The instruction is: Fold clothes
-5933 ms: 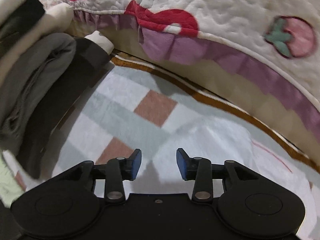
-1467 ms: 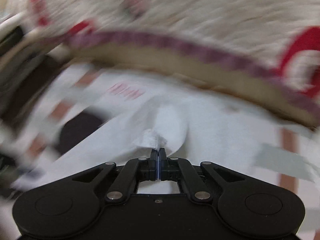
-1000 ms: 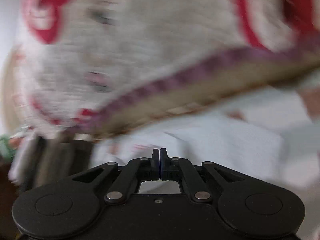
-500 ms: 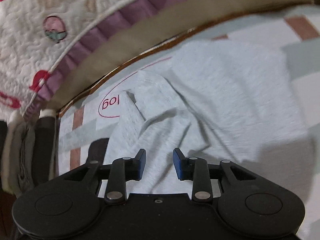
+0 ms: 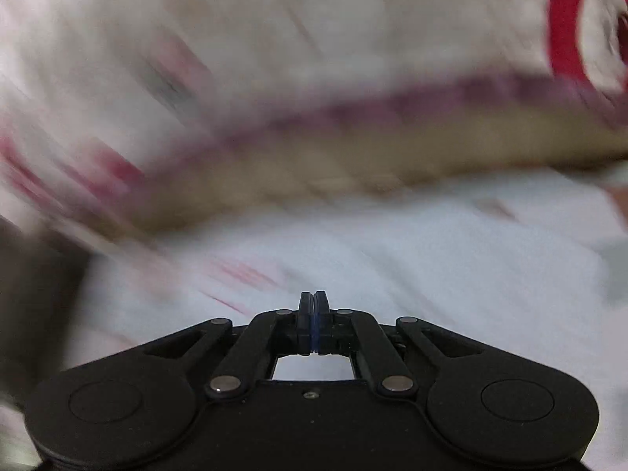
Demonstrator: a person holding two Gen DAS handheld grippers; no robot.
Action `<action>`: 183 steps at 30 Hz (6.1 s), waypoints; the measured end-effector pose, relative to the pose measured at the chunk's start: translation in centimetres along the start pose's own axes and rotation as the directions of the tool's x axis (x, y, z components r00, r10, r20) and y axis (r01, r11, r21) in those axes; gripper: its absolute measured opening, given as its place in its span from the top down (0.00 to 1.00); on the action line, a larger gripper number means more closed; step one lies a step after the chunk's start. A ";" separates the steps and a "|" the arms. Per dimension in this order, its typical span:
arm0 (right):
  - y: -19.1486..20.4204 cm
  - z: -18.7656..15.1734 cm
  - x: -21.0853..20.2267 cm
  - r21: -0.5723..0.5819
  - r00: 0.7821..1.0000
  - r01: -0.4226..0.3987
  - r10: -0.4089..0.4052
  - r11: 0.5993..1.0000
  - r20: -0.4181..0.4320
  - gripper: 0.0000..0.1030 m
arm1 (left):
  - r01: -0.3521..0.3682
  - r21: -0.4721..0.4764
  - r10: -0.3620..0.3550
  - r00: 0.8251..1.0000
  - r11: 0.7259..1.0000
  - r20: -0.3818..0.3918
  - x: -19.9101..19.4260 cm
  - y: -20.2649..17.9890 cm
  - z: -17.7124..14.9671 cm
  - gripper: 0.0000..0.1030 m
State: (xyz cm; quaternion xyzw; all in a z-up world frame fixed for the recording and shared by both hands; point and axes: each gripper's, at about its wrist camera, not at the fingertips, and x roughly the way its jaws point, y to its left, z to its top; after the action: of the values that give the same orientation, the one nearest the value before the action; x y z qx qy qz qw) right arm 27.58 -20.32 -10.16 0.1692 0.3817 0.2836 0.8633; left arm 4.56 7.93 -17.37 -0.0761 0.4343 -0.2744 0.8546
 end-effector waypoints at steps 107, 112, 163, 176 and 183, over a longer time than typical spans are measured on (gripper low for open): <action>16.4 4.5 15.3 -0.130 0.966 -0.130 0.096 0.983 -0.240 0.95 | 0.152 -0.148 -0.127 0.978 0.977 0.163 -4.3 6.1 -0.5 0.61; 17.9 2.4 21.2 -0.216 0.949 -0.066 -0.005 0.974 -0.316 0.89 | 0.153 -0.287 -0.114 0.983 0.946 0.146 -2.7 8.7 -1.1 0.60; -21.2 -4.5 -12.4 0.186 0.984 0.177 -0.176 0.967 -0.020 0.59 | -0.242 -0.343 0.250 0.968 0.908 -0.022 -3.0 0.8 1.2 0.28; -20.8 -6.0 -11.3 0.158 0.988 0.136 -0.121 0.978 -0.100 0.57 | -0.347 -0.453 0.383 0.923 0.821 -0.012 -2.2 5.3 1.8 0.96; -21.2 -7.8 -11.0 0.063 0.960 0.251 -0.240 0.966 -0.144 0.56 | -0.454 -0.502 0.470 0.877 0.736 -0.104 -3.8 6.7 -1.1 0.95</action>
State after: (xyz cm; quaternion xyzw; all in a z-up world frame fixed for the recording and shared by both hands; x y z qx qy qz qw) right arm 23.31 -43.11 -19.78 0.1356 0.4684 0.1696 0.8564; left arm 4.56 15.71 -17.83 -0.1939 0.4836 0.0726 0.8505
